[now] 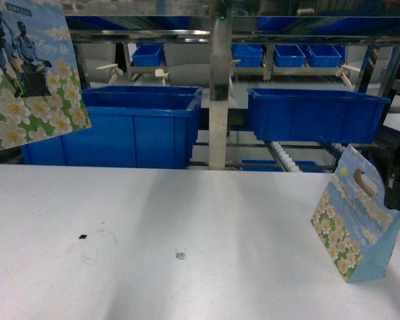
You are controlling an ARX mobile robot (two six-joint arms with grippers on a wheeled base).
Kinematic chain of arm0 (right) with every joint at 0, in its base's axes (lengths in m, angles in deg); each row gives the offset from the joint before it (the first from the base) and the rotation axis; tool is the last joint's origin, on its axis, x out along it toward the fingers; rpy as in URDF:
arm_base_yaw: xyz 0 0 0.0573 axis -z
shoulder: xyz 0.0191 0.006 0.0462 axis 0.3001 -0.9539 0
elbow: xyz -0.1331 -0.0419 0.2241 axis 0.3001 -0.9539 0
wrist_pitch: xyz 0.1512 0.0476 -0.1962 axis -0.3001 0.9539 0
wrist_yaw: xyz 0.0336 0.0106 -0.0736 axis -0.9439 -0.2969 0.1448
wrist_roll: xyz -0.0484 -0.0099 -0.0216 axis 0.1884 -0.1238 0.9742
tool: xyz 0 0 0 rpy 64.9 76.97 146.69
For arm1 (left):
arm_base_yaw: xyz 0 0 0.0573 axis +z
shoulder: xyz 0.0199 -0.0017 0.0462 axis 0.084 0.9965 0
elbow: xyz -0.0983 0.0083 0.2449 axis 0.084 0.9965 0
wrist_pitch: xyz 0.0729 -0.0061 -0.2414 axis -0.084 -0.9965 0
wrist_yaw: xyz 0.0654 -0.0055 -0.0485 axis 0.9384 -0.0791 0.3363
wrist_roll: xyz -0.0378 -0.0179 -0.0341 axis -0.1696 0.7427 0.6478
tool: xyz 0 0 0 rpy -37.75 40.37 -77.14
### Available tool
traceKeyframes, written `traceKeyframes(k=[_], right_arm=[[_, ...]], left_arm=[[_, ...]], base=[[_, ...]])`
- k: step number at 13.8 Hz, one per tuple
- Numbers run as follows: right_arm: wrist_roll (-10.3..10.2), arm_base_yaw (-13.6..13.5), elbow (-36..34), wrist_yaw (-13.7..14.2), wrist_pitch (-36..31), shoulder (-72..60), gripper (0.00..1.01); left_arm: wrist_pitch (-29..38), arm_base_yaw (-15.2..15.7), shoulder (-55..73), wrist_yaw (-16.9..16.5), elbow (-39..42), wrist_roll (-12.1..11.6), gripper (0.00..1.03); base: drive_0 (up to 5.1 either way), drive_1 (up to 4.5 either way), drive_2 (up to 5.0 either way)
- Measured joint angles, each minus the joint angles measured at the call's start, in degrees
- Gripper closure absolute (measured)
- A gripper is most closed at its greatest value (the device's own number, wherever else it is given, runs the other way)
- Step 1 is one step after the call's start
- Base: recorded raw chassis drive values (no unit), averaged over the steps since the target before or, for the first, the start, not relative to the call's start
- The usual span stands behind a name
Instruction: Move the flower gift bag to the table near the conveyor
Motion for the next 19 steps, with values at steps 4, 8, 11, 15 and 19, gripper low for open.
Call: traceKeyframes(k=[4,8,11,15,19], right_arm=[[-0.1,1.4,-13.5,3.9,15.0,25.9,0.03],[0.0,-6.8,-19.8,10.6,44.8,62.0,0.03],[-0.1,-9.8,-20.0,14.1,51.4,69.5,0.03],[-0.3,-18.6,-20.2,25.3,67.3,87.9,0.03],[-0.3,-18.6,-20.3,25.5,67.6,87.6,0.03]], left_arm=[[0.0,0.0,0.0,0.0,0.0,0.0,1.01],[0.0,0.0,0.0,0.0,0.0,0.0,1.01],[0.0,0.0,0.0,0.0,0.0,0.0,1.01],[0.0,0.0,0.0,0.0,0.0,0.0,1.01],[-0.2,-0.2,0.0,0.5,0.0,0.1,1.01]], base=[[0.0,0.0,0.0],[0.0,0.0,0.0],[0.0,0.0,0.0],[0.0,0.0,0.0],[0.0,0.0,0.0]])
